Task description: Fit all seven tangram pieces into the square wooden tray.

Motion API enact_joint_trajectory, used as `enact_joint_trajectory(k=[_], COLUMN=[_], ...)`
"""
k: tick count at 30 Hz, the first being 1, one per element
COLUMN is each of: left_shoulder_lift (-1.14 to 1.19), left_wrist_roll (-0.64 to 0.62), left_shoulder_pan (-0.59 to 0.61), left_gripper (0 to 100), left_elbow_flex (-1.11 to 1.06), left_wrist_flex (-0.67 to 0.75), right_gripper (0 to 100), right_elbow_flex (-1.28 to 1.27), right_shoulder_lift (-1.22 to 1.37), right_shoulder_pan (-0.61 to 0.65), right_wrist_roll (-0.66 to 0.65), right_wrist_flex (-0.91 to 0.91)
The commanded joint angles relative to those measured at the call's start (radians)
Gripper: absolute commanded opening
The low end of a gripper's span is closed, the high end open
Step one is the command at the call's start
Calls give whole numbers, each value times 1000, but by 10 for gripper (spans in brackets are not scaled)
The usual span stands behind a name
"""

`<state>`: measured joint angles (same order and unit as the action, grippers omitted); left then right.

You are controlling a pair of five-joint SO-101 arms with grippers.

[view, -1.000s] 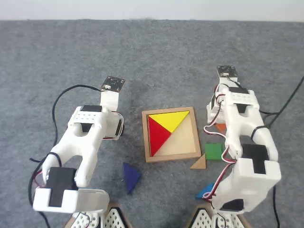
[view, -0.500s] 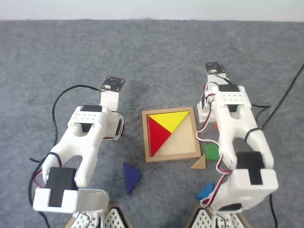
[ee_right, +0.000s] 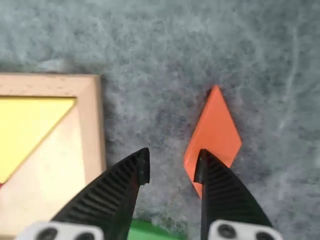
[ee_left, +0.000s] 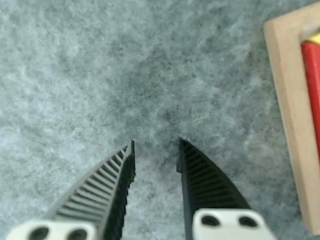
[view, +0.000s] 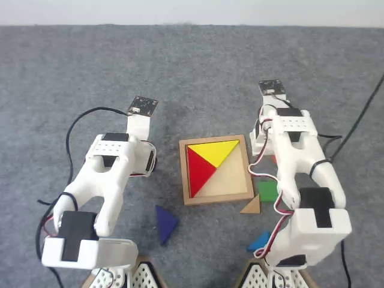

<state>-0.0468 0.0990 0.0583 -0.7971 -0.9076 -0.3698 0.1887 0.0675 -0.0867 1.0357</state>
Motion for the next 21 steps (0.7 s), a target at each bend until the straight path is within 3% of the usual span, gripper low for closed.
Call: enact_joint_trajectory(k=[1,21], left_shoulder_lift=[2,2], left_wrist_roll=[9,9], left_shoulder_pan=[-11,-11], left_gripper=[138,138], left_elbow_flex=[25,25], left_wrist_flex=[14,14], right_gripper=[169,170], right_elbow_flex=[20,57], right_shoulder_lift=[12,18], right_shoulder_pan=[-94,-211], right_wrist_roll=[-28,-35], right_wrist_flex=[-12,16])
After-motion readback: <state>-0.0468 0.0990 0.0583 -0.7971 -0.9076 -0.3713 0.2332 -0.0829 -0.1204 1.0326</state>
